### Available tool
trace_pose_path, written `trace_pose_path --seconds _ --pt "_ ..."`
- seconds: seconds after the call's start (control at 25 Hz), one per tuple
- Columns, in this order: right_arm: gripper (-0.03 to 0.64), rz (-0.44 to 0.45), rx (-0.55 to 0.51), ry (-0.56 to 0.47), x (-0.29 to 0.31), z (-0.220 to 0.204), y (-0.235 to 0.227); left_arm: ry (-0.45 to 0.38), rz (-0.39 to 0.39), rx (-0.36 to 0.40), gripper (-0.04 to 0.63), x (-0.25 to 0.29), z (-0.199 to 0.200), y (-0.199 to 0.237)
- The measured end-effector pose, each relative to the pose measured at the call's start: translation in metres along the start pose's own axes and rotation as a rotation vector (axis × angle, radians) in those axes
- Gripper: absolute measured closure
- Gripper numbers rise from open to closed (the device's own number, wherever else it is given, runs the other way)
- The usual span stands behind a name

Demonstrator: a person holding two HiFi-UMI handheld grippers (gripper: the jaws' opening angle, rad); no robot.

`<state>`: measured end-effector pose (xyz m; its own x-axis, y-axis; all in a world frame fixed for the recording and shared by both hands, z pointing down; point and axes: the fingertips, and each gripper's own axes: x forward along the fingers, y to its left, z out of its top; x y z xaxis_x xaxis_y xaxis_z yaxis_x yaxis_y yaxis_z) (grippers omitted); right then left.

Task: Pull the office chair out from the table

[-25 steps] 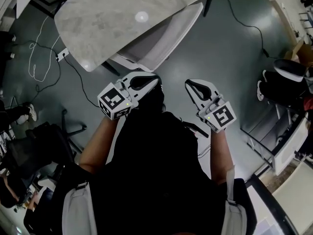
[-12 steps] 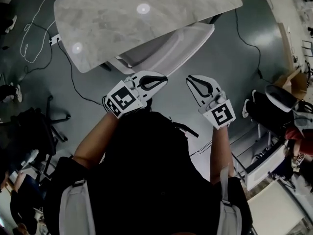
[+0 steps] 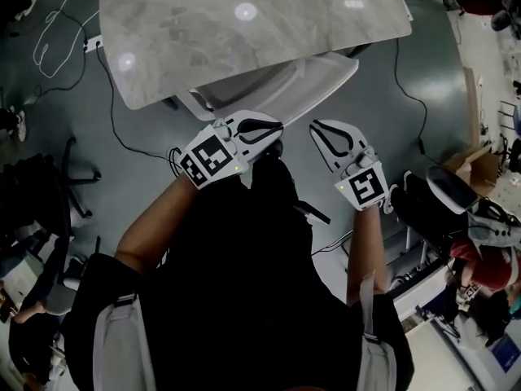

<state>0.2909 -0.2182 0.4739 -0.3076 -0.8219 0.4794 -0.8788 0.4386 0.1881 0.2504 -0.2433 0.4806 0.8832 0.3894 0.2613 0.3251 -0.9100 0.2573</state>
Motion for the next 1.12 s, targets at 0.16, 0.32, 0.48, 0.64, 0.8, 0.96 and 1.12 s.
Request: trace_pose_path --seconds 0.16,0.32,0.48,0.64,0.8,0.96,1.12 --pt "0.589 0.075 -0.064 0.011 -0.001 -0.006 -0.013 0.029 0.062 0.014 0.583 0.017 0.000 0.003" --pt "0.589 0.164 -0.103 0.020 -0.003 -0.017 -0.019 0.041 0.125 0.009 0.581 0.034 0.001 -0.001" --pt "0.585 0.254 -0.198 0.065 -0.002 -0.033 -0.025 0.070 0.198 0.003 0.581 0.049 0.002 0.000" --pt "0.528 0.332 -0.232 0.050 0.000 -0.042 -0.029 0.125 0.273 -0.004 0.581 0.062 -0.006 0.004" --pt "0.500 0.411 -0.321 0.073 0.008 -0.052 -0.026 0.170 0.327 -0.019 0.564 0.067 -0.017 0.007" --pt "0.494 0.496 -0.357 0.087 0.017 -0.064 -0.024 0.195 0.359 -0.049 0.521 0.071 -0.025 0.009" --pt "0.479 0.575 -0.442 0.124 0.025 -0.081 -0.022 0.244 0.411 -0.037 0.500 0.075 -0.034 0.013"
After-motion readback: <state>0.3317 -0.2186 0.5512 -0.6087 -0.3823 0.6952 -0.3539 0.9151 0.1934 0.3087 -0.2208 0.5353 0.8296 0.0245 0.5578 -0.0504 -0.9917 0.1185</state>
